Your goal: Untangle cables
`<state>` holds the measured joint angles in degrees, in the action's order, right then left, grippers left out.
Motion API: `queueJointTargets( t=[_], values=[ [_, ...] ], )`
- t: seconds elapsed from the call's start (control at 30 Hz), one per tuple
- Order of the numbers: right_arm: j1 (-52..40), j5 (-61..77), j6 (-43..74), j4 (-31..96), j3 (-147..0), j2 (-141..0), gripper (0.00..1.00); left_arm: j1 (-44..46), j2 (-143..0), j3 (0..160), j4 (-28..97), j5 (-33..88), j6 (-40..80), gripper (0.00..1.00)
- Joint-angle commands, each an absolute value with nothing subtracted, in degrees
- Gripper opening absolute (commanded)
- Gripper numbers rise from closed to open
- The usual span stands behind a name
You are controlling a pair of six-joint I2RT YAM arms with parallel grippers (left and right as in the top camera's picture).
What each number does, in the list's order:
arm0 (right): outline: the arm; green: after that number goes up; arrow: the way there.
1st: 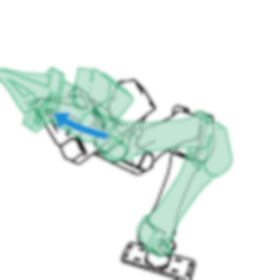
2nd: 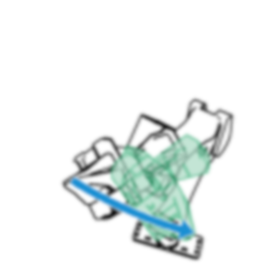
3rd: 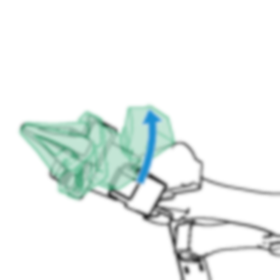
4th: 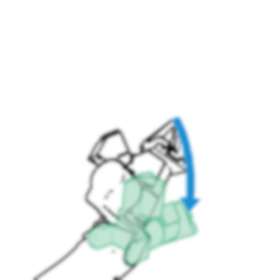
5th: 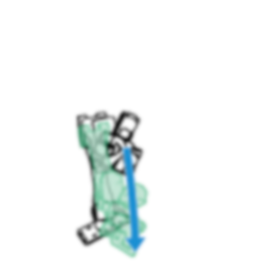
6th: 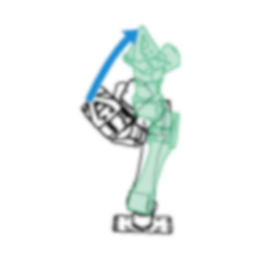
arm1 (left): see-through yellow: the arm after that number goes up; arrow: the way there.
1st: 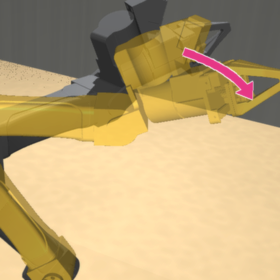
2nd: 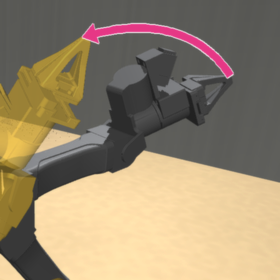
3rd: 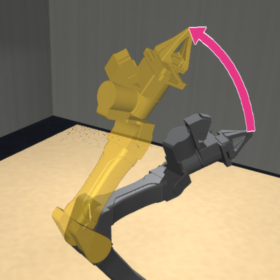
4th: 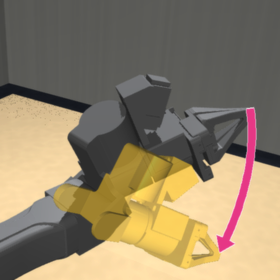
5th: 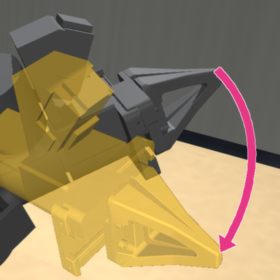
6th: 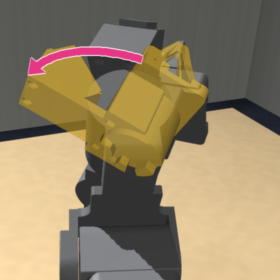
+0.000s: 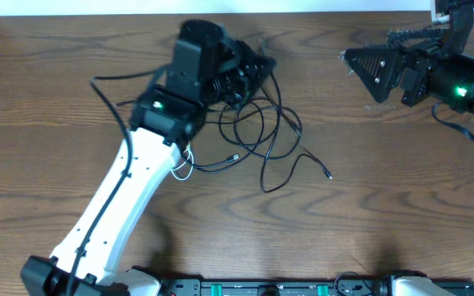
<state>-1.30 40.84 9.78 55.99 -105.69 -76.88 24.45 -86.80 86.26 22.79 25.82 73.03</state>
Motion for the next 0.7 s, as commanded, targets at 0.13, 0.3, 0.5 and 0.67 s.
queueJointTargets(
  t=[0.13, 0.3, 0.5, 0.67],
  values=[
    [-1.1, 38.9, 8.7, 56.7, -106.1, -76.7, 0.99, 22.9, -86.8, 97.3, 19.9, 18.4, 62.5, 0.08],
    [-1.1, 38.9, 8.0, 58.5, -106.1, -76.8, 0.99, 22.9, -87.2, 97.8, 5.4, 14.9, 62.2, 0.08],
    [-1.1, 38.9, 8.0, 59.8, -106.1, -76.8, 0.99, 22.8, -89.8, 97.8, 2.5, 7.2, 62.8, 0.07],
    [-1.1, 38.9, 6.3, 60.8, -106.1, -76.8, 0.99, 22.8, -93.4, 97.8, -3.1, 6.5, 63.5, 0.08]
  ],
)
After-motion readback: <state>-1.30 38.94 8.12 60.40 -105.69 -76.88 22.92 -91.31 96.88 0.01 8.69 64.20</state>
